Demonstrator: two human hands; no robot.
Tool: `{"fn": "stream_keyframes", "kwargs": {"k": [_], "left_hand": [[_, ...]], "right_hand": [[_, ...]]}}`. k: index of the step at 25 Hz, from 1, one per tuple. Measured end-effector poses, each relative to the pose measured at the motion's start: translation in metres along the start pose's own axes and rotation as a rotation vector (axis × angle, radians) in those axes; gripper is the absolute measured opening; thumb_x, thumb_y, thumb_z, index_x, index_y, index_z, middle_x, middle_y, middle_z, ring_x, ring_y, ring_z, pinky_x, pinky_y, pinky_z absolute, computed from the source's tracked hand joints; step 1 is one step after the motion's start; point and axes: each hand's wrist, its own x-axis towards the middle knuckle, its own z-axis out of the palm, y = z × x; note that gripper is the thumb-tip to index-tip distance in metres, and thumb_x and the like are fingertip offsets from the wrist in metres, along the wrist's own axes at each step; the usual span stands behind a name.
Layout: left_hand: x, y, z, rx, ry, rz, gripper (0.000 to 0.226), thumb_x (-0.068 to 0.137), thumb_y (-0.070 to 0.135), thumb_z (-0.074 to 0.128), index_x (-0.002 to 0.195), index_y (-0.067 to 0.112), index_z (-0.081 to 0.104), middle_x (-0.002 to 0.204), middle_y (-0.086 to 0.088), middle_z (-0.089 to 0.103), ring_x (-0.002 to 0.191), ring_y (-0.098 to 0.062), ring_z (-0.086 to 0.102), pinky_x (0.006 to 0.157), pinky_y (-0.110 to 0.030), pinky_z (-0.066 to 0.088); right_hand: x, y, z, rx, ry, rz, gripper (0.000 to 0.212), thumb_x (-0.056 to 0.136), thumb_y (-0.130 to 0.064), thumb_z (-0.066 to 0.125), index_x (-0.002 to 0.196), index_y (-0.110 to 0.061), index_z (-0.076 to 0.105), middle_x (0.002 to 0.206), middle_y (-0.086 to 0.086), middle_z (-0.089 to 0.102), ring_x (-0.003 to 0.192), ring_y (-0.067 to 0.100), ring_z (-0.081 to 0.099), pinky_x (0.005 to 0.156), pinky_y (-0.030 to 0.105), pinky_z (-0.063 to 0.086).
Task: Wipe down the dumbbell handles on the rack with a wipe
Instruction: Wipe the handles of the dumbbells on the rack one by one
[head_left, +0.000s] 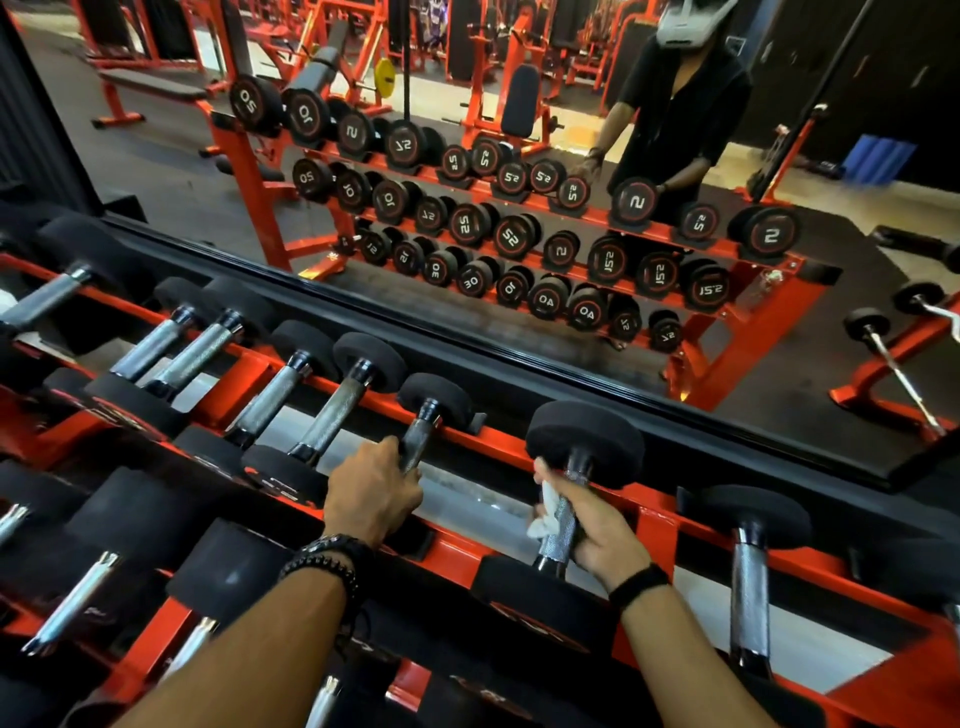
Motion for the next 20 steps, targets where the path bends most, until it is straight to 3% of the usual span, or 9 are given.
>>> {"fn": "stream_keyframes", "kwargs": {"k": [4,6,8,10,12,13,15,17,20], "left_hand": [[0.0,0.0,0.0,0.006,-0.004,-0.003,0.025,0.087,0.038,0.062,0.093,0.015,0.056,0.09,-0.005,0.059,0.08,-0.03,0.062,0.065,-0.036,0.046],[0.0,0.001,-0.001,0.009,-0.007,-0.002,0.026,0.087,0.039,0.062,0.094,0.015,0.057,0.091,-0.005,0.059,0.081,-0.029,0.062,0.066,-0.035,0.045],[0.0,0.001,-0.001,0.008,-0.01,-0.001,0.026,0.088,0.04,0.062,0.095,0.015,0.057,0.091,-0.004,0.058,0.081,-0.028,0.061,0.066,-0.035,0.044],[0.001,0.0,-0.001,0.008,-0.011,0.0,0.026,0.087,0.04,0.062,0.095,0.015,0.056,0.088,-0.003,0.056,0.08,-0.028,0.061,0.065,-0.035,0.044],[0.001,0.0,0.0,0.002,-0.009,0.004,0.026,0.087,0.04,0.062,0.094,0.016,0.056,0.086,-0.001,0.055,0.078,-0.027,0.061,0.065,-0.035,0.046],[0.001,-0.001,0.001,-0.002,-0.008,0.005,0.025,0.087,0.04,0.062,0.093,0.016,0.056,0.086,-0.001,0.056,0.077,-0.027,0.06,0.066,-0.036,0.047],[0.001,-0.001,0.001,-0.006,-0.007,0.003,0.025,0.088,0.04,0.062,0.093,0.017,0.055,0.086,-0.002,0.057,0.076,-0.026,0.06,0.067,-0.037,0.049],[0.001,-0.002,0.001,-0.009,-0.01,0.006,0.024,0.088,0.04,0.062,0.093,0.017,0.055,0.086,-0.002,0.058,0.076,-0.025,0.06,0.07,-0.039,0.053],[0.001,-0.001,0.0,-0.017,-0.006,0.009,0.024,0.087,0.04,0.062,0.093,0.017,0.056,0.086,-0.002,0.059,0.075,-0.025,0.06,0.069,-0.038,0.052]], "right_hand": [[-0.011,0.019,-0.009,-0.207,-0.045,0.03,0.048,0.072,-0.004,0.08,0.116,0.005,0.062,0.074,0.012,0.067,0.056,0.021,0.064,0.054,0.029,0.056],[-0.009,0.018,-0.011,-0.322,0.033,-0.044,0.058,0.067,-0.004,0.084,0.119,0.006,0.06,0.087,0.017,0.073,0.072,0.028,0.072,0.066,0.035,0.06],[-0.012,0.015,-0.014,-0.586,0.073,-0.107,0.076,0.055,-0.021,0.092,0.119,0.0,0.058,0.099,0.018,0.073,0.09,0.032,0.072,0.083,0.044,0.059],[-0.024,0.014,-0.017,-0.891,0.119,-0.211,0.083,0.054,-0.029,0.093,0.123,-0.009,0.051,0.113,0.002,0.066,0.1,0.022,0.067,0.087,0.038,0.057],[-0.038,0.016,-0.02,-1.075,0.29,-0.456,0.096,0.059,-0.029,0.092,0.137,-0.024,0.037,0.123,-0.011,0.046,0.111,0.013,0.053,0.091,0.027,0.049],[-0.044,0.017,-0.021,-1.118,0.349,-0.613,0.094,0.061,-0.028,0.091,0.137,-0.029,0.035,0.119,-0.012,0.045,0.105,0.011,0.052,0.086,0.019,0.048],[-0.045,0.021,-0.024,-1.15,0.308,-0.865,0.066,0.07,-0.019,0.086,0.123,-0.033,0.05,0.1,-0.011,0.051,0.083,0.006,0.053,0.067,0.01,0.046],[-0.037,0.02,-0.026,-1.13,0.264,-0.96,0.036,0.08,-0.01,0.078,0.109,-0.027,0.066,0.089,-0.01,0.055,0.077,0.002,0.055,0.068,0.007,0.045],[-0.022,0.01,-0.027,-1.052,0.393,-1.036,0.026,0.085,-0.005,0.072,0.107,-0.018,0.072,0.094,-0.003,0.06,0.083,0.006,0.059,0.071,0.005,0.044]]}}
